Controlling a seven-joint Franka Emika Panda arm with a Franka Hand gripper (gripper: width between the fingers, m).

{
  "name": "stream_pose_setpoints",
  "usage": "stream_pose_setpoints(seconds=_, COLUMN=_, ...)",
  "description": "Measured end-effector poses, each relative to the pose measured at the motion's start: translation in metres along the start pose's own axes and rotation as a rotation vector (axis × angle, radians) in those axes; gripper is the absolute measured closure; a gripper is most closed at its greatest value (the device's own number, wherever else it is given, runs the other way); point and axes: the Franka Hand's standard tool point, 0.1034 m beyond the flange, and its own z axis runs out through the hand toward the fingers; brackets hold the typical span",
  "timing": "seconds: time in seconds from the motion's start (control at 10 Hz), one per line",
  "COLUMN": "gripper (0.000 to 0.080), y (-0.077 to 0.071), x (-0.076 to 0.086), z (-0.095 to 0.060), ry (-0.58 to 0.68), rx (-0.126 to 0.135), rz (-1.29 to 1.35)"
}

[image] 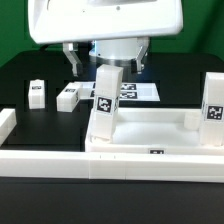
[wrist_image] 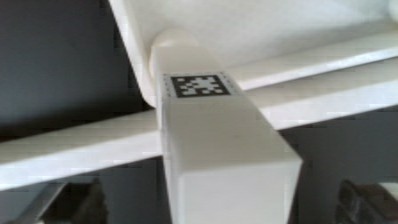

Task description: Assemble desk

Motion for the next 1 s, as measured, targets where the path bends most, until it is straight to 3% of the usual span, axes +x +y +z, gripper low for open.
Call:
stream_pose_setpoints(seconds=0.2, gripper=0.0150, y=0.002, x=-0.002, z=0.003, ry=-0.103, rx=0.012, rz=0.003)
stream_pose_setpoints(seconds=0.4, gripper=0.0150, y=0.000, x=-0.003, z=0.008, ry=-0.099, rx=0.005, rz=-0.007)
stream_pose_setpoints(seconds=0.6, gripper=0.0150, y=-0.013, x=-0.005, z=0.010, ry=-0.098, rx=-0.053, rz=-0.068)
stream_pose_setpoints(seconds=1.0, gripper=0.0173, y=-0.004, x=-0.003, z=0.011, ry=-0.092, rx=-0.058, rz=-0.086)
